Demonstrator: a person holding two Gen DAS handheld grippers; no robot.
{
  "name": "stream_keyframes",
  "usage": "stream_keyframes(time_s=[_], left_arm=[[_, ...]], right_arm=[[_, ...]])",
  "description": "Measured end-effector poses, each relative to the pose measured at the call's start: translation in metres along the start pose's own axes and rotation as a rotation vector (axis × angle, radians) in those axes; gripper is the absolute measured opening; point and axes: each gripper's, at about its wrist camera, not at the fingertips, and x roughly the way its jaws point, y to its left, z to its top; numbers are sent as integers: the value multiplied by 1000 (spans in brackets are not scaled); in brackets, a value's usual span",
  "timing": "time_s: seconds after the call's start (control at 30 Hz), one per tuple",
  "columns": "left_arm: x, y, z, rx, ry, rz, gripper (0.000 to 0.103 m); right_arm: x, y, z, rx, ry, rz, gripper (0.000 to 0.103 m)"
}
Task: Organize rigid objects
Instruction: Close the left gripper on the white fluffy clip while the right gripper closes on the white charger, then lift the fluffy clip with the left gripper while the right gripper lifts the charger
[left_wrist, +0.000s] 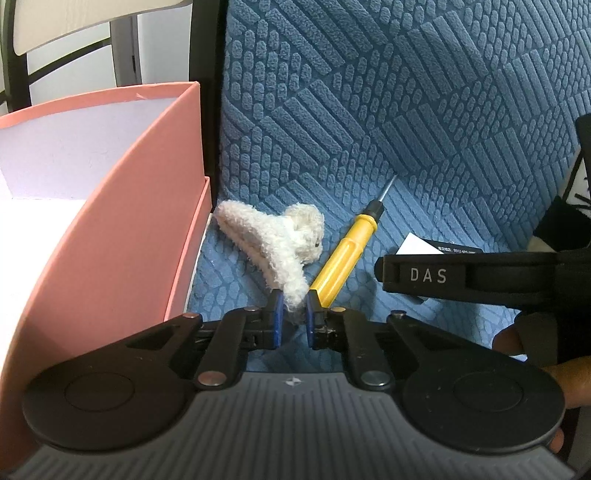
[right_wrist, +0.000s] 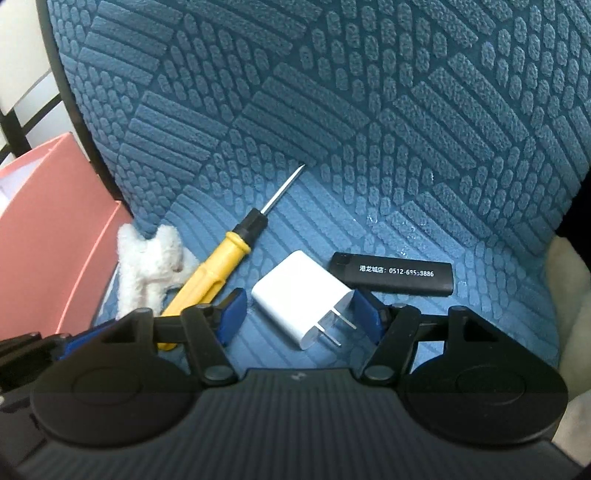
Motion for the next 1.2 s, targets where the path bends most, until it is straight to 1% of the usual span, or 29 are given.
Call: stream_keyframes(time_s=[0.1, 0.37, 0.47, 0.67, 0.83, 1.03, 1.2], left_arm=[[-2, 1, 1, -3, 0, -12, 14], [-15, 6, -1, 9, -17, -52, 14], [-17, 7, -5, 14, -17, -56, 14], [-22, 10, -15, 9, -3, -69, 13], [-35, 12, -23, 29, -17, -76, 13], [-50, 15, -39, 47, -23, -87, 13], [-62, 19, -56, 48, -11, -101, 13]], right_arm=[[1, 1, 0, -6, 4, 1, 62], [-8, -3, 0, 13, 29, -32, 62], [-13, -1, -4, 15, 35, -38, 62], [-27, 2, -17, 23, 49, -58, 62], [-39, -2, -29, 53, 64, -66, 62], [-53, 3, -44, 69, 69, -81, 62], [-66, 3, -62, 97, 75, -89, 62]])
